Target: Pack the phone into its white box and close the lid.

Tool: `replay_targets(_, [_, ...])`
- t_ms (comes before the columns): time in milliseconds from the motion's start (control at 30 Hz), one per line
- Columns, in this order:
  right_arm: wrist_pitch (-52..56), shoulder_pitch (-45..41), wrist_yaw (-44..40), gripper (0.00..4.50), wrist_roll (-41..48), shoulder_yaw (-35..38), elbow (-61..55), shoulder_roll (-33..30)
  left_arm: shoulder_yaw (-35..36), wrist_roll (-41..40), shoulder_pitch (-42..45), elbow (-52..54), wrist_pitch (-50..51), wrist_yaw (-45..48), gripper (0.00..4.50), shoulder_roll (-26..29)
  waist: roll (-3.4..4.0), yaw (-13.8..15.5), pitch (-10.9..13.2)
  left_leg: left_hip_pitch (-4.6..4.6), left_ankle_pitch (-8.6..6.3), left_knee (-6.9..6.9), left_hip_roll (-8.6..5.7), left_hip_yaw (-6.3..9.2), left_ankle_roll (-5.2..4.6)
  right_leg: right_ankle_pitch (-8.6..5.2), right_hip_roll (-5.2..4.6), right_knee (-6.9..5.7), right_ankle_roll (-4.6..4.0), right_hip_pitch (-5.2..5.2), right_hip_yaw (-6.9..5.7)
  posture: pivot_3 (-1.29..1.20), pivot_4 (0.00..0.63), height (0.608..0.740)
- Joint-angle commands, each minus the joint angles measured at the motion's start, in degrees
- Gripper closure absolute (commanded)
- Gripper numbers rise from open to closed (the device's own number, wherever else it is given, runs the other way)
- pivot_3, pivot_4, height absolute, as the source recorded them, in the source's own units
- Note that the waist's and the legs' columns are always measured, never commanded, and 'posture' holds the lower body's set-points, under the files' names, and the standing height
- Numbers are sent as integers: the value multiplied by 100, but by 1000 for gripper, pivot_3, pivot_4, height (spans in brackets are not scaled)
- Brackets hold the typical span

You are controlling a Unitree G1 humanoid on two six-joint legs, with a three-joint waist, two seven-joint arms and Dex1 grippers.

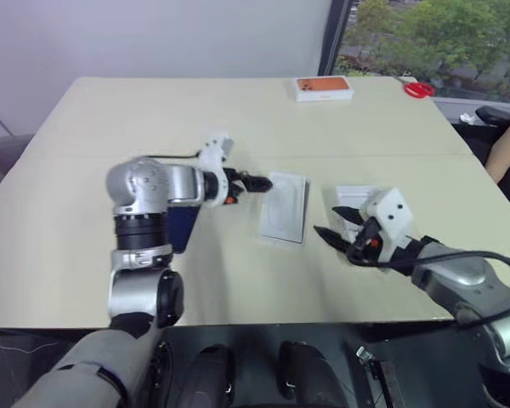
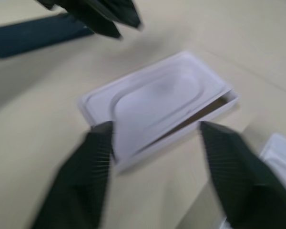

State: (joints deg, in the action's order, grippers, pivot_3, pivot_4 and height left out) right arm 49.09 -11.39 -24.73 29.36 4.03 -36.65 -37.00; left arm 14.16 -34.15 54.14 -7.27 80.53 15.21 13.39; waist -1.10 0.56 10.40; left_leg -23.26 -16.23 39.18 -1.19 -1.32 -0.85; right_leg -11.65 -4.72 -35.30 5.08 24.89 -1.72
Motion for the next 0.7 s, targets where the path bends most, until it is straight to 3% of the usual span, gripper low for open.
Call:
replay_targets(33, [266,-437,244,3620,-113,-219,137,149,-472,154,-173,281,-773,614,0,425,2,28,-1,-1,2,-1,0,0,3,0,-1,0,0,2,0,0,150,740])
replay_targets(100, [463,-749,459,4469,-218,-356,354,319,-808,354,-390,409,-1342,960,0,745,2,33,-1,-4,2,0,-2,2,4,0,-4,2,-1,1,0,0,150,740])
replay_targets(233, [731,-1756,1169,4469,-977,-1176,1140,924,-1534,1095,-1292,791,-3493,2109,0,1626,6,-51,-1,-6,1,-4,-5,-14,1,1,-12,4,-8,13,10,0,150,740])
replay_targets(400, [856,-2606,1728,4469,-1668,-1662,2442,1725,-1676,1380,-2263,1069,-5328,3230,0,2078,5,-88,-1,-24,6,-15,1,-15,11,1,-28,-5,-11,42,13,0,150,740])
replay_targets(567, [893,-3137,1988,4469,-1966,-1573,3532,2352,-1765,1483,-2859,1171,-5978,3887,0,2398,7,-123,0,-25,-8,-9,-7,-20,-13,3,-38,-3,-10,38,13,0,150,740])
replay_targets(700, [1018,-3259,2171,4469,-2181,-1479,3972,2626,-1684,1563,-2998,1097,-6048,3835,0,2396,8,-127,1,-25,-10,-12,-4,-15,-17,4,-32,-5,-7,41,5,0,150,740])
